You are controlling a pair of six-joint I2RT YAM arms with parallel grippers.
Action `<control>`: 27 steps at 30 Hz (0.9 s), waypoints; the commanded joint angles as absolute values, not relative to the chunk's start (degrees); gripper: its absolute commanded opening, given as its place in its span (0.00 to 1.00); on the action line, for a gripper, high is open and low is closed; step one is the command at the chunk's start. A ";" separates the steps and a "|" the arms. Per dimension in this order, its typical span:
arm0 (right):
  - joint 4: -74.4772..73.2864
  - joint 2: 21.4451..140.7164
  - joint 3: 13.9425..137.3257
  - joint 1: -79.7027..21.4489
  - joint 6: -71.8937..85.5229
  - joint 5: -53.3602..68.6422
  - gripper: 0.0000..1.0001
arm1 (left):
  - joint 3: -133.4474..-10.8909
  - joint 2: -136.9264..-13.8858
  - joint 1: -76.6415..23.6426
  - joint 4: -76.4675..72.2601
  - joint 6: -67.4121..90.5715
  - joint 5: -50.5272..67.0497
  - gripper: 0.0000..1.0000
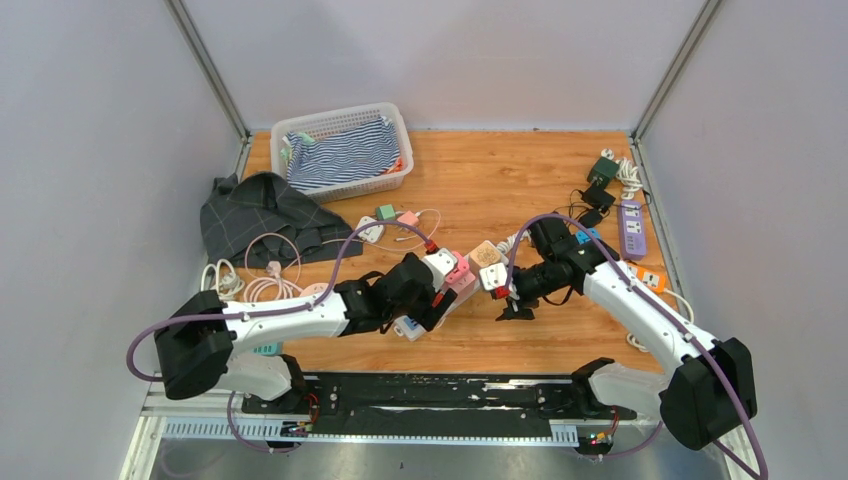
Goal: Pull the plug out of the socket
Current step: Remove the plug from the socket.
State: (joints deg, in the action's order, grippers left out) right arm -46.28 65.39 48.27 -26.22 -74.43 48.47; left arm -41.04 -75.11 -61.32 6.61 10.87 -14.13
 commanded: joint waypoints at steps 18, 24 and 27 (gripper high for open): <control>-47.11 64.34 47.55 -24.78 -75.28 48.87 0.63 | -42.37 -78.90 -61.81 4.92 10.59 -12.14 0.76; -47.11 64.41 47.46 -24.69 -75.33 48.87 0.63 | -42.28 -79.06 -61.82 4.83 10.56 -11.69 0.74; -47.12 64.36 47.46 -24.69 -75.41 48.81 0.63 | -42.36 -79.06 -61.85 4.90 10.55 -11.54 0.73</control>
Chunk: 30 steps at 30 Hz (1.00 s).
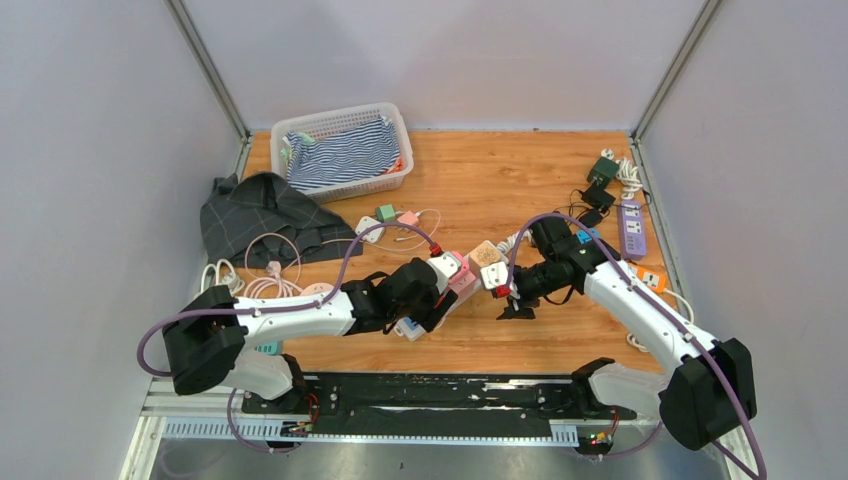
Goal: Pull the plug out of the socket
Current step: Remove the plug from the socket.
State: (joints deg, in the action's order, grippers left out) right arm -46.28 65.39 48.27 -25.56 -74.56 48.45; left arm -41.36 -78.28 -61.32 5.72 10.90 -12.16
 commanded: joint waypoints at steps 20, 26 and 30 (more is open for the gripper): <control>-47.11 64.16 47.37 -24.40 -75.61 48.87 0.63 | -42.37 -79.65 -61.87 4.85 10.81 -10.53 0.69; -47.13 64.08 47.29 -24.42 -75.67 48.87 0.63 | -42.36 -80.12 -61.88 4.68 10.81 -10.20 0.68; -47.11 64.03 47.26 -24.32 -75.67 48.87 0.63 | -42.36 -80.28 -61.86 4.59 10.81 -10.11 0.68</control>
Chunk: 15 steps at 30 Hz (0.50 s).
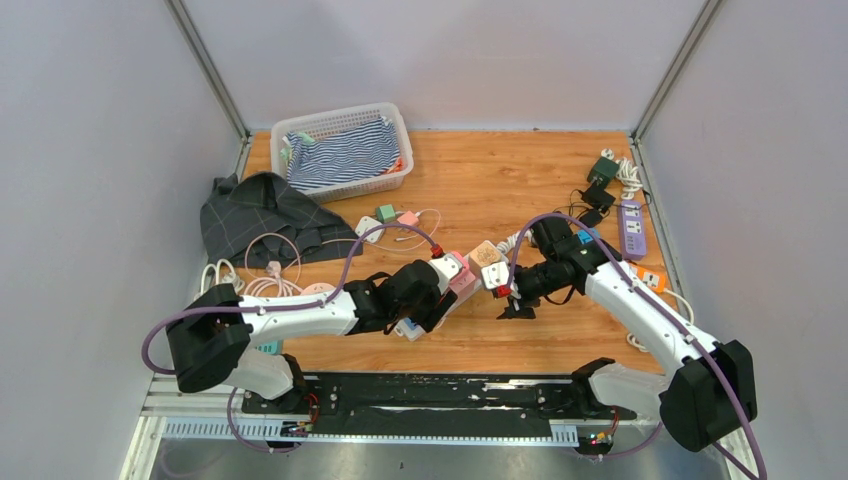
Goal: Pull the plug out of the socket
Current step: Remove the plug from the socket.
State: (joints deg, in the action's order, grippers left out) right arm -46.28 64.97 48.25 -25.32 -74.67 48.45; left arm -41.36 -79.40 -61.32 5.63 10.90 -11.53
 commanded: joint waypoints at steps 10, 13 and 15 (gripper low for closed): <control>-47.11 63.90 47.29 -24.28 -75.70 48.96 0.64 | -42.18 -80.34 -61.95 4.48 10.89 -9.93 0.68; -47.11 63.90 47.28 -24.30 -75.73 48.96 0.63 | -42.14 -80.40 -61.93 4.35 10.89 -9.72 0.68; -47.11 63.90 47.20 -24.30 -75.76 48.96 0.64 | -42.10 -80.30 -61.94 4.26 10.98 -9.60 0.68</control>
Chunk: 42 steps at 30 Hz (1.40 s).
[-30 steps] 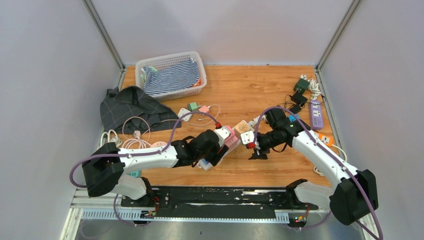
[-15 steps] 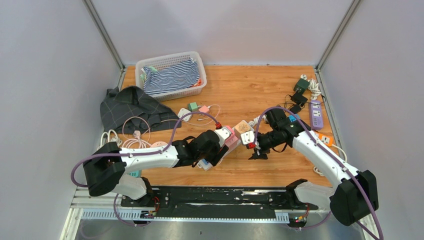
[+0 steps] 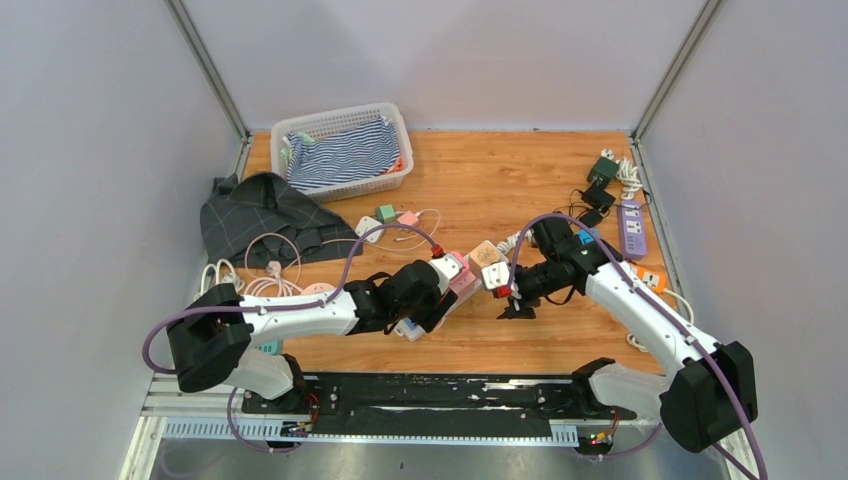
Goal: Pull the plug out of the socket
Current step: Remove the plug from the socket.
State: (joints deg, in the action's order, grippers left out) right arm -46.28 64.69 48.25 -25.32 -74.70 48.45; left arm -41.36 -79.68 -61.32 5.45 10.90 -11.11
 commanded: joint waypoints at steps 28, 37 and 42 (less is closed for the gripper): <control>-47.15 63.94 47.15 -24.17 -75.85 49.04 0.64 | -42.10 -82.27 -61.94 1.88 12.46 -9.42 0.57; -46.81 64.37 47.90 -23.61 -73.81 49.55 0.64 | -42.27 -82.39 -62.46 1.24 11.18 -8.94 0.51; -45.20 65.11 49.99 -22.05 -66.72 49.32 0.62 | -42.52 -83.73 -62.57 0.79 8.74 -8.81 0.44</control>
